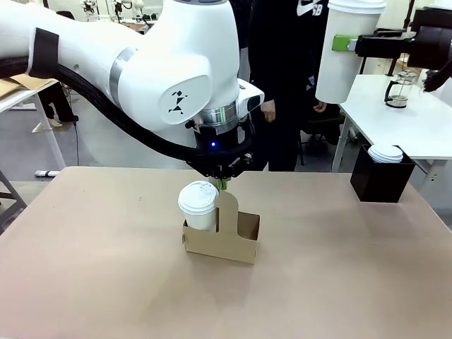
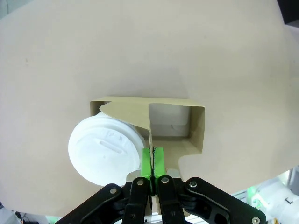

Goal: Pour a drink into a cup and package it in a carrier.
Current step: Insert the held 600 ml Paper Cup into the Cup Carrier.

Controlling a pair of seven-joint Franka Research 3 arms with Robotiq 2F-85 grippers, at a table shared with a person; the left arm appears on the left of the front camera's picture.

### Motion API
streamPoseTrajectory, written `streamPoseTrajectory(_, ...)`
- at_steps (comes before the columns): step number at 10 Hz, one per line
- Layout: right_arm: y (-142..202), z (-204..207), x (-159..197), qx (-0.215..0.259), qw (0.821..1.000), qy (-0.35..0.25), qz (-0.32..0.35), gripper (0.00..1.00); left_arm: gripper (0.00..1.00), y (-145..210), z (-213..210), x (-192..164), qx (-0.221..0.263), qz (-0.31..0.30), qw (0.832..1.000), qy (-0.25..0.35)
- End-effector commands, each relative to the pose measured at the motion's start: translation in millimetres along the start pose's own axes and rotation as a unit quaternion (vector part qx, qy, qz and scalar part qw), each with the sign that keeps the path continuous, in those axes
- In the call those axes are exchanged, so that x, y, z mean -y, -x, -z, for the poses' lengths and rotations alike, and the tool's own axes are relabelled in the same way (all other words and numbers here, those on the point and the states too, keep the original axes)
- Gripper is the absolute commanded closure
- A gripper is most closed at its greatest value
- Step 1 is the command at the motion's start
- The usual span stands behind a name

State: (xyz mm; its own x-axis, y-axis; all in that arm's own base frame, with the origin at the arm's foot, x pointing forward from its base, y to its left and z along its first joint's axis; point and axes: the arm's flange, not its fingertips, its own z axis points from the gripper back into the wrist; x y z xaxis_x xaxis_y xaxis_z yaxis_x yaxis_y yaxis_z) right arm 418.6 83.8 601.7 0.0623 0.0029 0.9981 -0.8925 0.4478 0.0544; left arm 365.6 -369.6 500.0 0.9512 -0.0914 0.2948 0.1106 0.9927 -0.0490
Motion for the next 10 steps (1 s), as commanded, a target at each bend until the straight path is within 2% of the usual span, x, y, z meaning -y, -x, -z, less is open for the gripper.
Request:
streamPoseTrajectory(1,-3.0,-0.2,-1.0,0.003,1.0,-0.002,-0.002,0.2,0.98,3.9,0.1,-3.2,0.002,-0.001,1.0,-0.003)
streamPoseTrajectory(2,-3.0,-0.2,-1.0,0.003,1.0,-0.002,-0.002,0.2,0.4,0.0,0.0,0.0,0.0,0.0,1.0,0.0)
streamPoseTrajectory(3,-3.0,-0.2,-1.0,0.003,1.0,-0.002,-0.002,0.2,0.4,-2.2,-5.6,-8.6,-0.003,0.008,1.0,0.012)
streamPoseTrajectory(4,0.0,0.0,0.0,0.0,1.0,0.0,0.0,0.2,0.0,-3.6,-11.4,-14.2,-0.007,0.016,1.0,0.022)
streamPoseTrajectory(5,12.5,6.9,6.5,-0.019,0.999,-0.026,0.012,0.2,0.35,-6.4,-20.9,-22.4,-0.006,0.028,0.999,0.03)
streamPoseTrajectory(6,27.0,13.1,12.7,-0.027,0.998,-0.057,0.019,0.2,0.0,-9.8,-34.5,-32.4,-0.006,0.045,0.998,0.045)
streamPoseTrajectory(8,67.0,26.6,16.0,-0.05,0.994,-0.095,0.016,0.2,0.0,-11.5,-59.6,-58.5,-0.004,0.128,0.987,0.094)
streamPoseTrajectory(10,105.3,42.6,10.2,-0.054,0.991,-0.124,0.006,0.2,0.0,-11.4,-71.4,-106.7,0.039,0.247,0.956,0.151)
